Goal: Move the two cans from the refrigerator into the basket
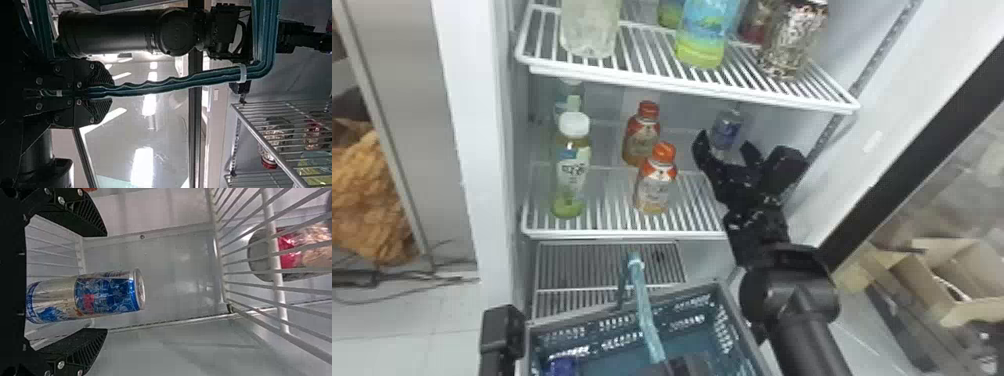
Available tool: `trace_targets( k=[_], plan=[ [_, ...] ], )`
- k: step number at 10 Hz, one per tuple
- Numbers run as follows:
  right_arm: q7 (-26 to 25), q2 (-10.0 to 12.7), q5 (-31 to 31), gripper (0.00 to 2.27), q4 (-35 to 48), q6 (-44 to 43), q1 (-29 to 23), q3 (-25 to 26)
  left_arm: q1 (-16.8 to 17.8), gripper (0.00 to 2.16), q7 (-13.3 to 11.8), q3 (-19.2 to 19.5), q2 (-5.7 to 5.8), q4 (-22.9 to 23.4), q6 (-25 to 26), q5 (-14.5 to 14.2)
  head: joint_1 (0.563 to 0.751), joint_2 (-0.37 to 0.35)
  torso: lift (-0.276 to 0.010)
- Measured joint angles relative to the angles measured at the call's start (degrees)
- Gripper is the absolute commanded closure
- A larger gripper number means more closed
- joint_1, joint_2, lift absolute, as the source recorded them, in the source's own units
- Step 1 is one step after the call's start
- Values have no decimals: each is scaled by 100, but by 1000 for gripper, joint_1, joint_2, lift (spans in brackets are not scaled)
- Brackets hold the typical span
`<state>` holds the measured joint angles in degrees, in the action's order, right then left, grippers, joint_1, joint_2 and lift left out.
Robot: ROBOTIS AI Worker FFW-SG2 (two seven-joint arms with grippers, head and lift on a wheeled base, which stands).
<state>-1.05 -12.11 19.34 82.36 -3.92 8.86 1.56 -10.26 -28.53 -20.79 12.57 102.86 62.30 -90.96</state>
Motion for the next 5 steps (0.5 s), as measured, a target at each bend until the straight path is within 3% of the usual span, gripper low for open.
trace_targets(
  k=[5],
  plan=[
    [-167, -67, 71, 171, -473, 195, 417, -199, 14, 1208, -3, -5, 0, 0, -24, -5, 695, -350, -266]
  ],
)
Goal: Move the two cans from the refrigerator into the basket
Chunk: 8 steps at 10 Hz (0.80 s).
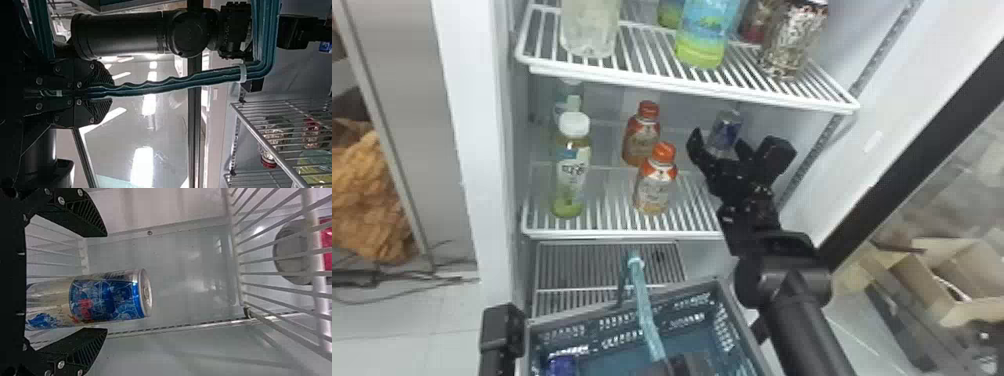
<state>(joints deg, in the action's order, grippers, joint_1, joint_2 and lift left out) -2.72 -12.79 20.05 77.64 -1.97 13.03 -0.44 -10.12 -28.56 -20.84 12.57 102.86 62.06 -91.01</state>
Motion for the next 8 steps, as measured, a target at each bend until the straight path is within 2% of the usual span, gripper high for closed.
trace_targets(
  k=[3, 4, 5, 6, 8],
  plan=[
    [-68, -46, -5, 303, -211, 32, 224, -78, 22, 1208, 1, -18, 0, 0, -5, 6, 695, -350, -266],
    [-92, -54, 1, 438, -238, 99, 273, -81, 27, 1208, 0, -19, 0, 0, -5, 1, 693, -350, -266],
    [-98, -57, 11, 753, -262, 181, 306, -82, 28, 1208, 0, -19, 0, 0, -5, -2, 693, -350, -266],
    [-97, -57, 32, 895, -273, 249, 323, -87, 28, 1208, 0, -19, 0, 0, -5, -2, 695, -350, -266],
    [-97, -61, 112, 894, -275, 293, 329, -103, 28, 1208, 0, -19, 5, 0, -9, -2, 695, -350, -266]
  ],
)
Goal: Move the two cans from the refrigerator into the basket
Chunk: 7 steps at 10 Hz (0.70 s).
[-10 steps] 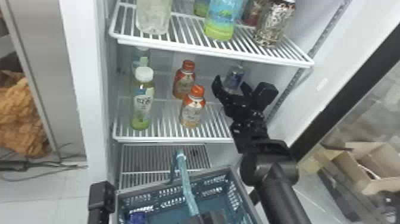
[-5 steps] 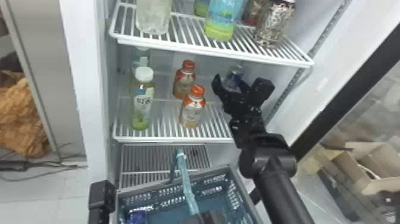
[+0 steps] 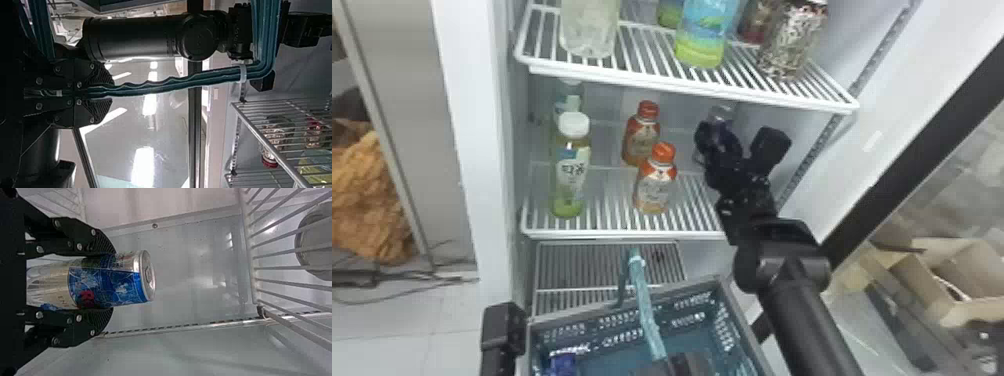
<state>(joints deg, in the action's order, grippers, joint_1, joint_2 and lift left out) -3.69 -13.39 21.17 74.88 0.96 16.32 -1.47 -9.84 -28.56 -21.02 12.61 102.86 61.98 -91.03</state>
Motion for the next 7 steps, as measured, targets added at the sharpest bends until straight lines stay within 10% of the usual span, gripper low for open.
trace_targets(
  k=[7],
  plan=[
    [150, 11, 107, 894, 985, 153, -634, 246, -28, 1208, -10, 12, 13, 0, -8, -3, 695, -350, -266]
  ],
)
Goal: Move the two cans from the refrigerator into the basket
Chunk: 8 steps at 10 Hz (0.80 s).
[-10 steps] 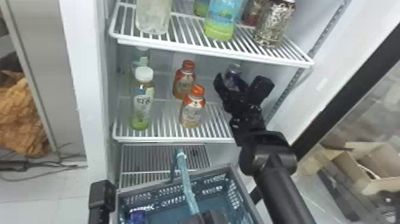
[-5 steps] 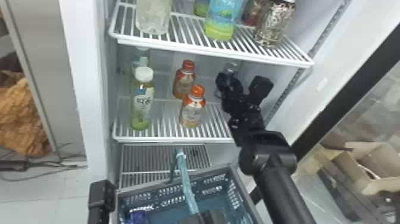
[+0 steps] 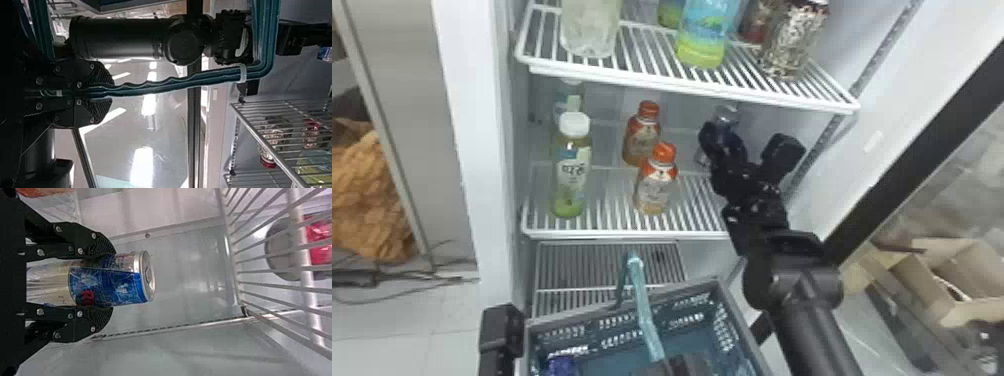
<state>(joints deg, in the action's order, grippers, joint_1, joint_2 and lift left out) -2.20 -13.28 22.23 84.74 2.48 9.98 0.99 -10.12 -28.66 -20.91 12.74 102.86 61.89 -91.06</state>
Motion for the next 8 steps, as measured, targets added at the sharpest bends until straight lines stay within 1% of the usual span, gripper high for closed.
trace_targets(
  k=[3, 6, 8],
  plan=[
    [12, 78, -328, 894, 1005, 201, -637, 353, 0, 1208, 0, 4, -9, 0, -2, -8, 695, -350, -266],
    [114, 80, -310, 894, 2333, 809, -1480, 623, -9, 1208, -9, 17, -9, 0, -2, -12, 695, -350, -266],
    [191, 81, -254, 895, 2882, 1131, -1864, 753, -14, 1208, -9, 9, -9, 0, -2, -12, 695, -350, -266]
  ],
)
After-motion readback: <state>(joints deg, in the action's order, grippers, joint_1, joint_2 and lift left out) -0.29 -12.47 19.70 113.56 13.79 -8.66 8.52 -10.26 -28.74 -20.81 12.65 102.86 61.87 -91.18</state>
